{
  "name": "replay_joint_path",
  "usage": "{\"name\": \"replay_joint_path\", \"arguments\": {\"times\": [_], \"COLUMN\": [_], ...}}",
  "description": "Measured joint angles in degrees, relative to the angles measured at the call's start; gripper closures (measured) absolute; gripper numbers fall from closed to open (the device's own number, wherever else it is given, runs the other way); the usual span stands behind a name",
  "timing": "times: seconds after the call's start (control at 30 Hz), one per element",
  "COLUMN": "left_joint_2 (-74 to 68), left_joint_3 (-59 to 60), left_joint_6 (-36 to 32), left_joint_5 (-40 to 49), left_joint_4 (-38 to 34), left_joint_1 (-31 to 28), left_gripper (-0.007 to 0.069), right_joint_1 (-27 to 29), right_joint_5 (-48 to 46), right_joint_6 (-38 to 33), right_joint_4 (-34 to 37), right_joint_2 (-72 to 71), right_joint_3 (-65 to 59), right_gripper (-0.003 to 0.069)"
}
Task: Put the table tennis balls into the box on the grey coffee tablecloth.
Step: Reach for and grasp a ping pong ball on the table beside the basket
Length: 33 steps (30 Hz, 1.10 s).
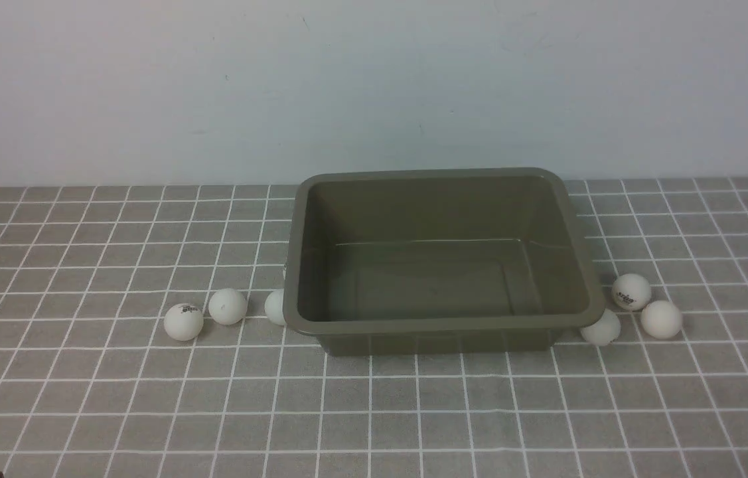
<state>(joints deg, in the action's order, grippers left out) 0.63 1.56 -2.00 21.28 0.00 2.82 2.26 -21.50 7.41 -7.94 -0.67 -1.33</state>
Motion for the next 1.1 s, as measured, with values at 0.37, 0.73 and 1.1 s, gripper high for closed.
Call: {"name": "replay_joint_path", "arguments": {"times": [0.37, 0.73, 1.1], "left_joint_2": [0.0, 0.0, 0.0], "left_joint_3": [0.0, 0.0, 0.0], "left_joint_6": [0.0, 0.0, 4.9], "left_joint_5": [0.0, 0.0, -11.6], "left_joint_4": [0.0, 0.0, -6.7], "left_joint_1": [0.0, 0.0, 0.0], "left_gripper": [0.0629, 0.0629, 0.0629], "right_joint_1": [0.0, 0.0, 0.0], "right_joint_5": [0.0, 0.0, 0.0], "right_joint_6": [0.0, 0.0, 0.0], "right_joint_4": [0.0, 0.0, 0.0], "right_joint_2": [0.0, 0.0, 0.0], "right_joint_3": [0.0, 0.0, 0.0], "right_gripper": [0.0673, 0.0673, 0.0673]}}
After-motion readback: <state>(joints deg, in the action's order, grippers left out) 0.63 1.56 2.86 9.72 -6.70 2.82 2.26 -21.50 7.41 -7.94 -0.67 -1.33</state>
